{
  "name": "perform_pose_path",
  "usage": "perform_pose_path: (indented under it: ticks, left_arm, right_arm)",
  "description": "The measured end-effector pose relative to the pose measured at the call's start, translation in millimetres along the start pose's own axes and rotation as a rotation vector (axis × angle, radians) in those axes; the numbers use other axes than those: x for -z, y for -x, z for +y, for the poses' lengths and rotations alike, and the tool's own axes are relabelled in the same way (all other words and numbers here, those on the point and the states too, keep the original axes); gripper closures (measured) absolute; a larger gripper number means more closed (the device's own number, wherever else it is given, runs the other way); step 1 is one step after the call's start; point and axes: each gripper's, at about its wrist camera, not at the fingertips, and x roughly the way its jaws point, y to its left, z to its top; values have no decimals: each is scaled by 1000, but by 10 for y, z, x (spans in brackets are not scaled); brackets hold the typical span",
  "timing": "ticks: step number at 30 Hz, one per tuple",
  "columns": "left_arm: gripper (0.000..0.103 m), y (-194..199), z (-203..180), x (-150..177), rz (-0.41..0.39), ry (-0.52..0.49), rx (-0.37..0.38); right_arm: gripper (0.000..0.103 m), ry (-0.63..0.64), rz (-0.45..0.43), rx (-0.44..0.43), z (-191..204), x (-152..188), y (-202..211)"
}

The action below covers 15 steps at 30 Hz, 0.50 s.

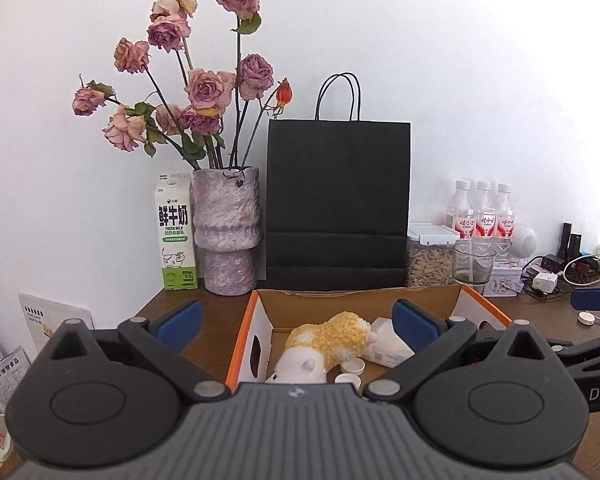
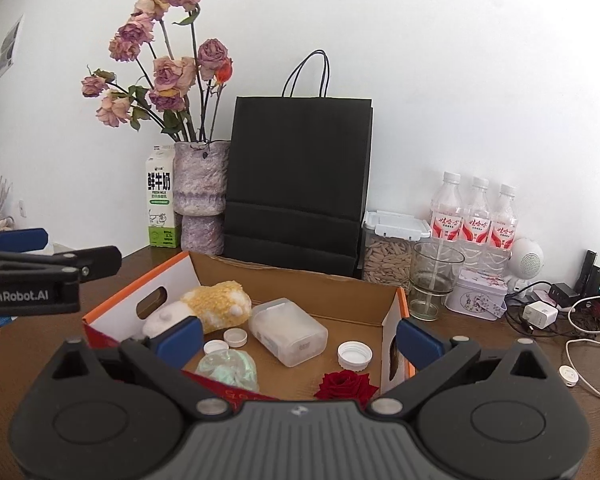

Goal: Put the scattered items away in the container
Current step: 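Move both tools back from the box toward the cable and pouch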

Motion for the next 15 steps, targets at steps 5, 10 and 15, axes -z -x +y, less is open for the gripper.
perform_pose_path:
  ticks: [5,10,15]
  left_arm:
    - [0,302,70,111,12,12,5]
    - [0,564,116,302,46,24,12]
    - [0,786,188,523,87,43,13]
  right_arm:
    - [0,-5,-6,-5,68,172,343]
    - [0,-24,16,-6,110,414,652]
    - [0,-61,82,-9,106,701,845]
